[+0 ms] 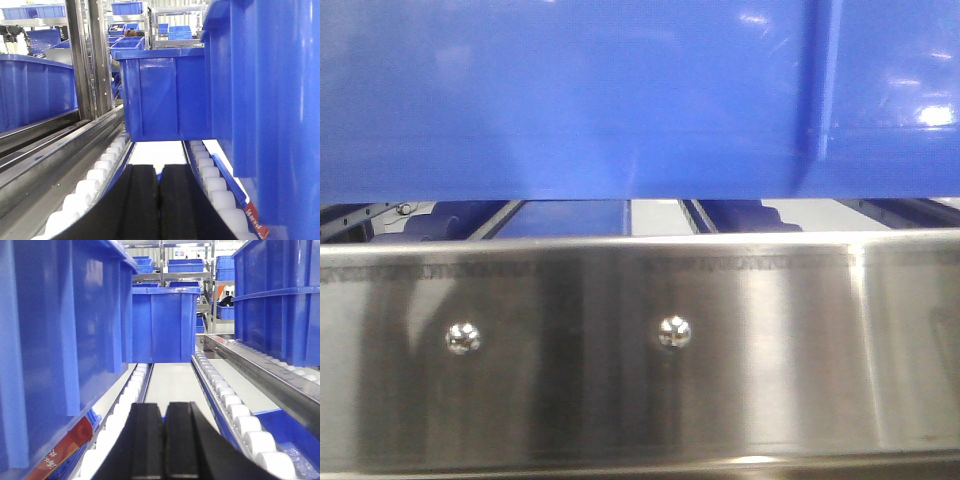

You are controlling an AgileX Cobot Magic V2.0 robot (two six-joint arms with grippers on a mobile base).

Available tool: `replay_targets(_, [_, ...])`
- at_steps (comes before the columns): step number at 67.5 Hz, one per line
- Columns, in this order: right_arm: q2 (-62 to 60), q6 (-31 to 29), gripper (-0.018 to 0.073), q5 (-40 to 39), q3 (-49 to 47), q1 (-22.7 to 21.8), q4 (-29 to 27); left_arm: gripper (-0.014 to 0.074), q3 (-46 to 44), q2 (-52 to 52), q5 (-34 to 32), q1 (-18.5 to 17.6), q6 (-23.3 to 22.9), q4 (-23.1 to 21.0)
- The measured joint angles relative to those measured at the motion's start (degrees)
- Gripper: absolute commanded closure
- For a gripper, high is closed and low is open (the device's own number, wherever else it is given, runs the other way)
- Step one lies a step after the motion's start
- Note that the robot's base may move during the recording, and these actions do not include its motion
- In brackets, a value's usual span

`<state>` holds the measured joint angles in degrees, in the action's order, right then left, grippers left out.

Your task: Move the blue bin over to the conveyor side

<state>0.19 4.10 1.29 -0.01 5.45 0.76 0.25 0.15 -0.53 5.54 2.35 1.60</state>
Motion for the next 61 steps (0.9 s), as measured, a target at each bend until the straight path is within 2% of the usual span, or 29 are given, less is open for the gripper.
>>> replay_targets(61, [0.0,0.0,0.0637,-1.29,0.0,0.0,0.0,0.0615,0.0,0.0,-0.46,0.0,0.0,0.0])
